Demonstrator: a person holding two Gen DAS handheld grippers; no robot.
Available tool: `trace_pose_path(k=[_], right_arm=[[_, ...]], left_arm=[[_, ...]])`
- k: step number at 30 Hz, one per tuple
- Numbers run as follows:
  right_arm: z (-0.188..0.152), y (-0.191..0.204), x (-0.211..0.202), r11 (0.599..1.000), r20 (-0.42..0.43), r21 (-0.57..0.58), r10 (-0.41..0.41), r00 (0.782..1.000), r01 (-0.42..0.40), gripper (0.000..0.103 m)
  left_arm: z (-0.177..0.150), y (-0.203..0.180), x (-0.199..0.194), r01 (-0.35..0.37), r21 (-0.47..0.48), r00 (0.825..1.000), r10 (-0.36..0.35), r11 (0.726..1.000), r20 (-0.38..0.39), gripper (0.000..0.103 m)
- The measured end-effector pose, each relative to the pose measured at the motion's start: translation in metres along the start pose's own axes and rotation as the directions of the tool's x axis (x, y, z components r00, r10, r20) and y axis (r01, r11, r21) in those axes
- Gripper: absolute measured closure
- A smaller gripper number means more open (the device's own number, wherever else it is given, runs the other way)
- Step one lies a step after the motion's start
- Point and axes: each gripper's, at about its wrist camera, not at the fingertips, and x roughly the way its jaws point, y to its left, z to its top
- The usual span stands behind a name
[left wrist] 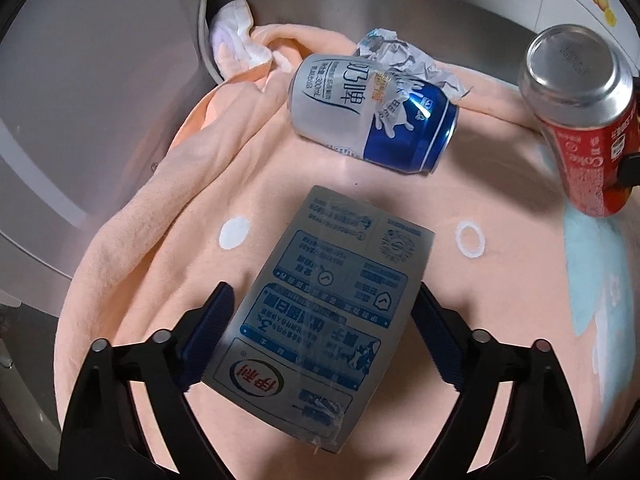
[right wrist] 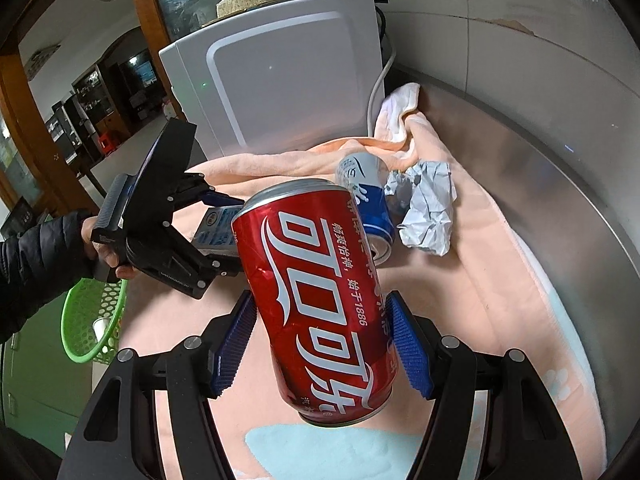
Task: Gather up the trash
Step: 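Grasp the red Coca-Cola can with the right gripper while the left gripper grasps the blue-white milk carton, then carry the milk carton and can over the green wastebasket and open both grippers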
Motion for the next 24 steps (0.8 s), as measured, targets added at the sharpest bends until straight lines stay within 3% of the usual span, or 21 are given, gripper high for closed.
trace_pose_path(k=[6,13,19,24], right_arm=[[-0.003,0.002,-0.001,1.0,0.01,0.015,0.014,1.0,-0.015,0.039],[-0.009,0.017,-0.003,0.999,0.018,0.005,0.049,0.999,-0.049,0.039],[-0.011,0.041,-0.004,0.995,0.022,-0.034,0.09,0.996,-0.089,0.039],[-0.013,0.068,0.0,0.987,0.016,-0.072,0.143,0.99,-0.141,0.039]], left_arm=[[-0.007,-0.005,-0.011,-0.022,-0.07,1.0,0.023,0.997,0.018,0.033],[-0.032,-0.009,-0.039,-0.059,-0.19,0.996,0.07,0.98,0.051,0.036],[-0.065,-0.008,-0.084,-0.127,-0.305,0.985,0.155,0.944,0.071,0.036],[-0.104,-0.006,-0.132,-0.191,-0.394,0.965,0.246,0.899,0.093,0.036]])
